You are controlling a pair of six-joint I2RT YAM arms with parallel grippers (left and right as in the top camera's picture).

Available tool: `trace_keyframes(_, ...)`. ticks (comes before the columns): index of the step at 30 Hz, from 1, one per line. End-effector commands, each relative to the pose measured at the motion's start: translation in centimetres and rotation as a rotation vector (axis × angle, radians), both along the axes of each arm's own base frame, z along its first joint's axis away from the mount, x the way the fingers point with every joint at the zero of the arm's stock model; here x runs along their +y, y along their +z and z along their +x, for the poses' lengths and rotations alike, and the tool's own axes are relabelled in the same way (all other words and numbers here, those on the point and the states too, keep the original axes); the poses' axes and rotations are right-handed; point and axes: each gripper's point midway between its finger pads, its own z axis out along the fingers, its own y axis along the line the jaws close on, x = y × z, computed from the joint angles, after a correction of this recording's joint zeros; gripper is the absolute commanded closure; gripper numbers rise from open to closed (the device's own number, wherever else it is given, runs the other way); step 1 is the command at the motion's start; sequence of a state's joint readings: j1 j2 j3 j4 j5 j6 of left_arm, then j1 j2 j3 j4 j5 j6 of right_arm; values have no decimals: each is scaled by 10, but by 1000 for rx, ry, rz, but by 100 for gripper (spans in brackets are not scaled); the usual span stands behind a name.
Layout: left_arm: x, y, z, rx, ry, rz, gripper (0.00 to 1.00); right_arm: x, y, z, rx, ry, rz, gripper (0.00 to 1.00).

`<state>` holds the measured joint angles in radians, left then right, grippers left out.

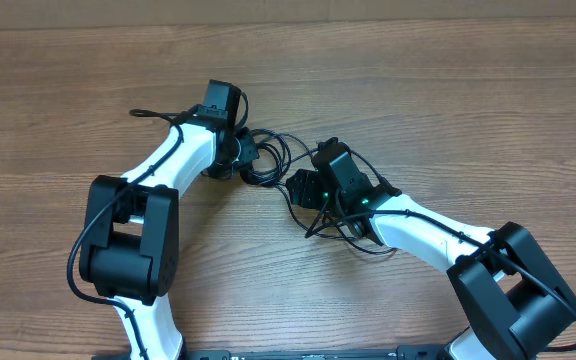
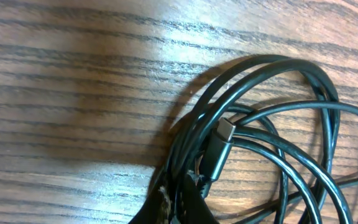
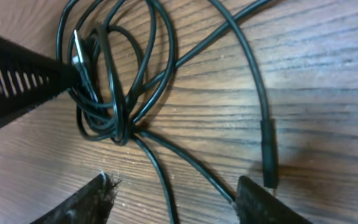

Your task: Untangle cables

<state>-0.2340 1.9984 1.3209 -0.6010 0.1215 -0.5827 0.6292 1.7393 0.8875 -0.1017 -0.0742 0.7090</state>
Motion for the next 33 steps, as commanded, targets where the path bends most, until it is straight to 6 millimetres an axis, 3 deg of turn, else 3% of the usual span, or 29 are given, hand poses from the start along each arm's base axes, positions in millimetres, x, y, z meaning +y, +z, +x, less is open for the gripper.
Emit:
trace_keyframes(1,-19,-3,-8,36,-96,-108,96,8,3,-5,13,38,31,39)
trace_keyframes(6,-33,18,-9,55,-151,-245,96,17,34,-6,46,97,151,39)
trace_keyframes(10,-37,24,-9,61,-154,-296,96,25,54,-7,72,144,256,39)
trace_keyframes(17,-56,34,-18,92,-188,-421,96,18,40,-6,101,92,217,50)
trace_keyframes(26,-58,28,-32,147,-189,-403,94,23,19,-18,136,100,153,49)
trace_keyframes(28,-58,26,-32,142,-192,-379,85,25,17,-21,135,105,144,53)
trace_keyframes(30,-55,23,-30,133,-191,-337,64,28,16,-23,131,110,135,62)
trace_keyframes(32,-51,20,-28,123,-186,-300,38,30,17,-25,130,117,136,80)
trace_keyframes(33,-49,18,-27,118,-183,-282,32,31,17,-26,132,121,137,88)
